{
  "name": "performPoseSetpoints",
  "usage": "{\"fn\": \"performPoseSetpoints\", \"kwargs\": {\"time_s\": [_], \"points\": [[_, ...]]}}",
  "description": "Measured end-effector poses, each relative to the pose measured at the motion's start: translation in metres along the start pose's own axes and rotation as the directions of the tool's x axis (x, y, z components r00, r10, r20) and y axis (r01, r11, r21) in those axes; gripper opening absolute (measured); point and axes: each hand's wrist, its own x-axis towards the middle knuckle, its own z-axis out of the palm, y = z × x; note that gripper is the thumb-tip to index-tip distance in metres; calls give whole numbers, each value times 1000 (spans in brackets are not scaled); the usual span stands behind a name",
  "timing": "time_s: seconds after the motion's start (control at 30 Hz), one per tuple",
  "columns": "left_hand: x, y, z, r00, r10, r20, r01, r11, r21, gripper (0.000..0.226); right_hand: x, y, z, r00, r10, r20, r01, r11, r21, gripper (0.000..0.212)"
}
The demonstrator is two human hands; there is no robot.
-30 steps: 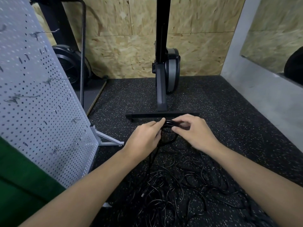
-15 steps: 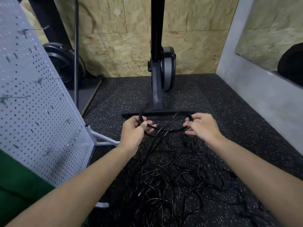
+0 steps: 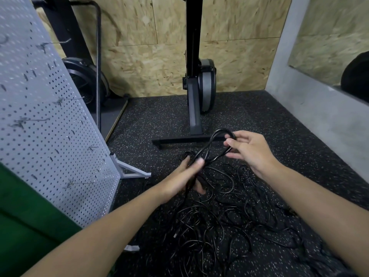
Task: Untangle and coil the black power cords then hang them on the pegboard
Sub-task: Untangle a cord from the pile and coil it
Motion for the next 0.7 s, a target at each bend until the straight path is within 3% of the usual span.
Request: {"fn": "performPoseSetpoints", "kwargs": {"time_s": [0.07,0.17,0.2,0.27,0.37,0.43,0.47,0.53,0.57,0.63,0.7], "points": [[-1,-5,-5,992,87,-94,-68,979,191,77,6,3,-4,996,-3,-87,1,1000,-30,19],[5,-18,-28,965,186,-186,-75,872,484,27,13,11,-20,968,-192,-159,120,918,-377,25],[5,-22,-34,964,166,-209,-30,845,533,31,12,12,-25,968,-229,-100,152,855,-496,26],[4,-24,-37,961,159,-226,4,812,584,41,10,12,-31,984,-160,75,168,712,-682,36],[4,-8,-27,947,279,-160,-118,764,635,39,2,13,-21,950,6,311,265,508,-819,80],[7,8,-15,919,386,-79,-232,693,683,38,-6,20,-5,882,36,470,416,408,-813,85],[9,14,-11,903,427,-50,-274,662,697,37,-8,26,2,845,44,533,470,418,-778,74],[11,22,-9,870,490,-57,-323,653,684,37,-8,30,9,823,6,568,482,521,-705,17],[12,23,-11,864,498,-74,-322,659,680,37,-5,31,7,827,-19,561,470,570,-674,10],[12,22,-18,894,440,-88,-275,692,668,29,0,27,4,849,-69,524,458,590,-665,27],[14,1,-27,958,279,-65,-171,738,653,17,2,20,0,850,-114,514,470,605,-643,29]]}}
